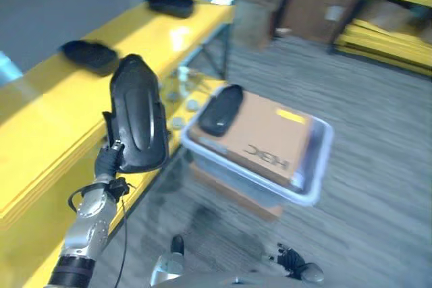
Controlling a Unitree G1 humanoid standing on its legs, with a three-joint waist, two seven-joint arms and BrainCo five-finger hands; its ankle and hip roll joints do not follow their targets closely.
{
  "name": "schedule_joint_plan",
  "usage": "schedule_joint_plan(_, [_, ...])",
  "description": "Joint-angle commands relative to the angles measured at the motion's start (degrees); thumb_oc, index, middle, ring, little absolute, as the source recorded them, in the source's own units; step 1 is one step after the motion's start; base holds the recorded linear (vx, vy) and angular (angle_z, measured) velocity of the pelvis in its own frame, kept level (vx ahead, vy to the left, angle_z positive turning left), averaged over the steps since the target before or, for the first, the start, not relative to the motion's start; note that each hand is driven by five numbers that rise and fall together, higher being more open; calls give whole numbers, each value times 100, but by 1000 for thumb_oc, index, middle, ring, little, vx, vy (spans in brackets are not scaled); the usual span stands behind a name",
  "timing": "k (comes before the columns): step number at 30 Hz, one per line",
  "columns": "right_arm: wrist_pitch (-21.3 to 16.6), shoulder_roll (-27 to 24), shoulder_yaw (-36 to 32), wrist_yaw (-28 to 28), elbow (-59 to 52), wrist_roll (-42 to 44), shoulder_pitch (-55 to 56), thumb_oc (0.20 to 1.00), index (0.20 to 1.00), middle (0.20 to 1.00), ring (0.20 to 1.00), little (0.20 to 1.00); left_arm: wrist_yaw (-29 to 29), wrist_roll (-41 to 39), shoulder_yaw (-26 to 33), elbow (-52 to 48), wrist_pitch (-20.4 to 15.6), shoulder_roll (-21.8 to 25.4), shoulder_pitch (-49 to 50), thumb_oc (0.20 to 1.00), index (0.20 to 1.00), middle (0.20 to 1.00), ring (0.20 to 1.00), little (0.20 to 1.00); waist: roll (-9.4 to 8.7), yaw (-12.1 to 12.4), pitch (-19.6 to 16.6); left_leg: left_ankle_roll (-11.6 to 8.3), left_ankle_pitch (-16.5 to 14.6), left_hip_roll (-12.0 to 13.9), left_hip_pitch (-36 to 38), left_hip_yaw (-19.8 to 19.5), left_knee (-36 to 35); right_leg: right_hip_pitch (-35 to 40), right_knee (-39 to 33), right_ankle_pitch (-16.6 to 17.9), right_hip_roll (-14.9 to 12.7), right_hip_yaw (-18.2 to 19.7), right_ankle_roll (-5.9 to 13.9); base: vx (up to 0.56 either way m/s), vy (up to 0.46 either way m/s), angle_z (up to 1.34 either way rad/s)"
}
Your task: Move parts from the plastic box to the shelf.
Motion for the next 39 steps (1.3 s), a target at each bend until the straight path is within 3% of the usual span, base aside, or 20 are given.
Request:
schedule_joint_plan(1, [59,90,15,-288,108,-264,-222,1000,1000,1000,1000,1000,-153,468,510,-395,-714,391,-487,200,200,200,200,200,-60,-35,-135,-341,275,-109,-441,391,182,-192,319,-350,-48,306,279,33,186,148])
schedule_joint_plan(3, [-56,179,14,-406,527,-335,-324,1000,1000,1000,1000,1000,-132,654,753,-757,-638,453,-254,200,200,200,200,200,-66,217,-118,-150,82,-412,-520,64,277,-168,491,-459,-95,392,266,90,200,119])
schedule_joint_plan(8, [-61,480,-180,-669,1409,-101,-552,1000,1000,1000,1000,1000,-448,929,1269,-1071,-637,711,159,200,200,200,200,200,-96,709,-197,236,-266,-833,-520,-404,545,-11,1091,-740,-475,433,332,130,188,36])
schedule_joint_plan(12, [-49,507,-378,-691,1526,-28,-549,1000,1000,1000,1000,1000,-387,1047,1260,-1009,-628,901,73,200,200,200,200,200,-67,638,-215,509,-467,-1065,-399,-566,628,-321,2225,-546,-925,739,440,148,240,44])
schedule_joint_plan(13, [-89,506,-510,-673,1584,-7,-485,1000,1000,1000,1000,1000,-311,1098,1184,-951,-520,999,-82,200,200,200,200,200,-3,476,-167,717,-621,-1255,-257,-843,604,-838,3368,-376,-1153,1229,494,191,292,56])
schedule_joint_plan(14, [-113,523,-575,-654,1625,-48,-464,1000,1000,1000,1000,1000,-241,1113,1126,-918,-506,1042,-139,200,200,200,200,200,39,354,-130,806,-668,-1318,-141,-980,542,-1176,3951,-319,-1118,1606,502,241,265,95])
schedule_joint_plan(15, [-171,459,-634,-534,1712,9,-429,1000,1000,1000,1000,1000,-123,1133,951,-789,-524,1100,-316,200,200,200,200,200,82,53,-19,849,-705,-1404,76,-1345,376,-1800,4411,-358,-673,2247,426,68,46,95])
schedule_joint_plan(16, [-252,439,-663,-471,1769,11,-411,1000,1000,1000,1000,1000,-47,1117,884,-739,-532,1122,-415,200,200,200,200,200,114,-54,27,845,-603,-1367,60,-1401,363,-1978,4222,-197,-501,2310,294,67,-89,133])
schedule_joint_plan(19, [-550,408,-742,-270,2046,-77,-451,1000,1000,1000,1000,1000,304,952,670,-635,-437,1141,-764,200,200,200,200,200,0,-305,126,736,-691,-1394,185,-1728,344,-2068,2961,70,-298,2711,340,132,-257,109])
schedule_joint_plan(20, [-683,400,-800,-170,2160,-151,-509,1000,1000,1000,1000,1000,402,954,576,-655,-333,1111,-917,200,200,200,200,200,-134,-425,146,658,-772,-1403,229,-1919,334,-2035,1812,315,-261,2968,433,262,-401,102])
schedule_joint_plan(21, [-767,413,-837,-114,2214,-214,-526,1000,1000,1000,1000,1000,508,1018,481,-649,-297,1078,-1018,200,200,200,200,200,-220,-542,157,626,-878,-1419,283,-2088,354,-2043,1190,453,-190,3237,528,285,-404,85])
schedule_joint_plan(23, [-681,425,-901,-76,2146,-259,-504,1000,1000,1000,1000,1000,564,1147,419,-663,-282,1032,-1051,200,200,200,200,200,-281,-677,183,619,-1030,-1389,394,-2311,407,-2115,809,593,-108,3538,613,343,-322,132])
schedule_joint_plan(24, [-378,338,-889,3,1929,-382,-395,1000,1000,1000,1000,1000,632,1269,443,-681,-172,908,-1063,200,200,200,200,200,-406,-774,121,506,-1071,-1229,561,-2422,381,-1833,679,459,-19,3651,623,503,-481,170])
schedule_joint_plan(26, [-411,258,-834,86,2052,-600,-352,1000,1000,1000,1000,1000,871,1347,321,-615,75,850,-1246,200,200,200,200,200,-489,-836,24,341,-994,-1020,585,-2365,372,-1547,664,273,147,3635,518,386,-404,119])
schedule_joint_plan(27, [-375,226,-708,123,2120,-638,-348,1000,1000,1000,1000,1000,965,1483,234,-521,318,770,-1398,200,200,200,200,200,-557,-871,-38,182,-910,-781,572,-2138,411,-1310,616,107,249,3493,394,227,-262,65])
schedule_joint_plan(30, [-243,161,-628,27,1969,-489,-292,1000,1000,1000,1000,1000,978,1737,67,-327,626,660,-1619,200,200,200,200,200,-578,-969,-68,17,-708,-442,456,-1679,509,-1107,598,-58,332,3232,258,156,-228,30])
schedule_joint_plan(33, [-66,62,-650,-37,1719,-323,-187,1000,1000,1000,1000,1000,915,1887,-215,212,898,660,-2169,200,200,200,200,200,-536,-1263,-122,-144,-446,27,328,-739,592,-1071,608,-165,328,2851,177,28,-116,65])
schedule_joint_plan(35, [12,-70,-663,-55,1571,-246,-113,1000,1000,1000,1000,1000,1176,1949,-632,930,1072,675,-2851,200,200,200,200,200,-452,-1555,-151,-266,-222,291,304,-156,471,-1088,609,-220,314,2624,166,-19,-13,91])
schedule_joint_plan(39, [50,-237,-593,120,1714,-369,-196,1000,1000,1000,1000,1000,1311,1894,-1111,2481,1351,858,-3778,200,200,200,200,200,-281,-1871,-169,-294,-145,321,401,39,313,-1163,692,-289,322,2720,159,72,93,44])
